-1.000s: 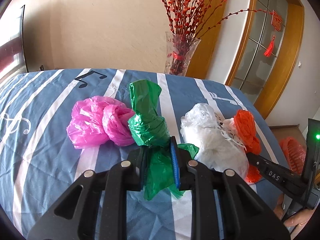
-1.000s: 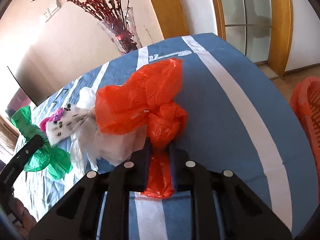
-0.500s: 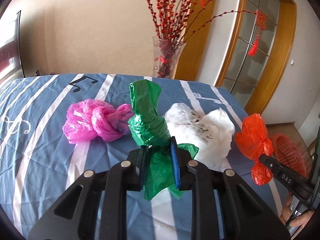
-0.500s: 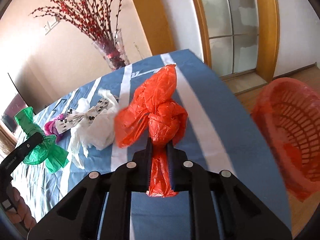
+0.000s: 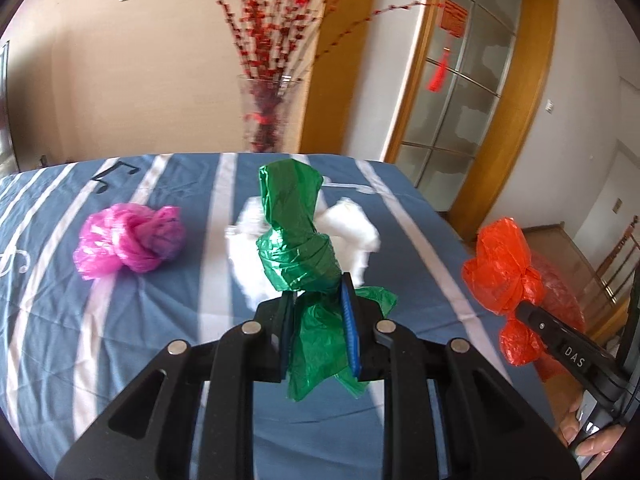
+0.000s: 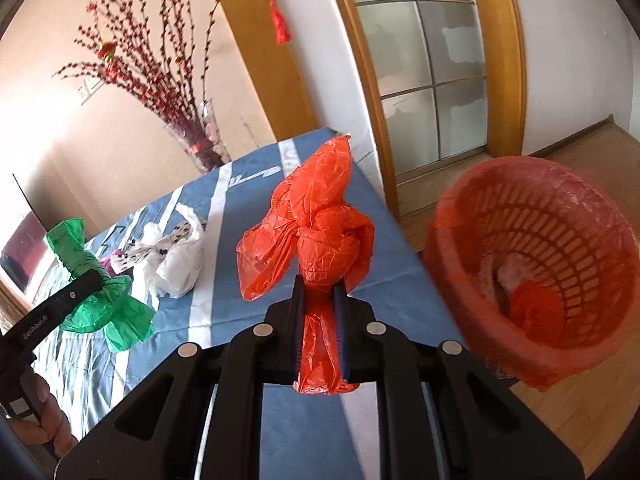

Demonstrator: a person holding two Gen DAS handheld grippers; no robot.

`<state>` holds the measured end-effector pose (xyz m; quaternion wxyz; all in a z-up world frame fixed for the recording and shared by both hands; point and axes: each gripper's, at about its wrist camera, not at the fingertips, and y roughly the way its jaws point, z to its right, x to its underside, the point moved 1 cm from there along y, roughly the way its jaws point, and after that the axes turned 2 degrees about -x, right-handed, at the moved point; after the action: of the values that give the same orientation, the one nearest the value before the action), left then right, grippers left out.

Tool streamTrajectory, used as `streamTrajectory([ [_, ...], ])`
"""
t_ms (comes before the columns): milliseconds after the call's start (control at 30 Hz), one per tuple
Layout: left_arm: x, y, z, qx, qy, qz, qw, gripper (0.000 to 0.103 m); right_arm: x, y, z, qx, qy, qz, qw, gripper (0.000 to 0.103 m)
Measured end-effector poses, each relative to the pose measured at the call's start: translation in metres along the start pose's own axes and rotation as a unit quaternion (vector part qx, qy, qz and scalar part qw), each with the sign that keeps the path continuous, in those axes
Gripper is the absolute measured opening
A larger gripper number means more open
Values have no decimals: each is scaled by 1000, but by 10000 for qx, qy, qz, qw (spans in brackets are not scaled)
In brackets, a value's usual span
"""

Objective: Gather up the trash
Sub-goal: 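Carry the green and red bags into the red basket and open both tools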

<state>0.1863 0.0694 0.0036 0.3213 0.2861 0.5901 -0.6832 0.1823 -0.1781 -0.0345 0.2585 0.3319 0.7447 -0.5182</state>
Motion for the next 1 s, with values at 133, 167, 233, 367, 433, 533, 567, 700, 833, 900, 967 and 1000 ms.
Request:
streamTrajectory([
  [133,2,4,25,203,116,-42,9997,22,0,-14,20,101,114,120,9998,14],
  [167,2,5,31,253,140,-55,9996,22,-1,-18,25,128,149,148,9997,14],
  [233,3,8,45,351,181,-93,9992,22,-1,-23,36,183,207,199,9994,14],
  [367,4,16,73,612,256,-189,9976,22,-1,-32,53,316,300,303,9986,14],
  [433,5,20,86,722,305,-236,9966,22,-2,-36,64,392,360,353,9980,14],
  [533,6,27,109,932,388,-328,9944,22,-3,-43,80,499,456,419,9968,14],
  [567,7,29,118,1014,428,-361,9933,22,-3,-45,85,528,479,440,9965,14],
  [700,9,35,149,1267,560,-436,9894,22,-5,-54,105,681,577,566,9944,14],
  [833,12,41,177,1507,719,-513,9846,22,-7,-63,127,812,707,678,9919,14],
  [900,14,44,193,1627,797,-550,9819,22,-7,-66,137,863,779,722,9906,14],
  [967,16,48,207,1740,868,-587,9792,22,-8,-69,146,908,854,763,9893,14],
  [1000,16,50,213,1788,892,-604,9780,22,-8,-71,150,930,891,785,9886,14],
])
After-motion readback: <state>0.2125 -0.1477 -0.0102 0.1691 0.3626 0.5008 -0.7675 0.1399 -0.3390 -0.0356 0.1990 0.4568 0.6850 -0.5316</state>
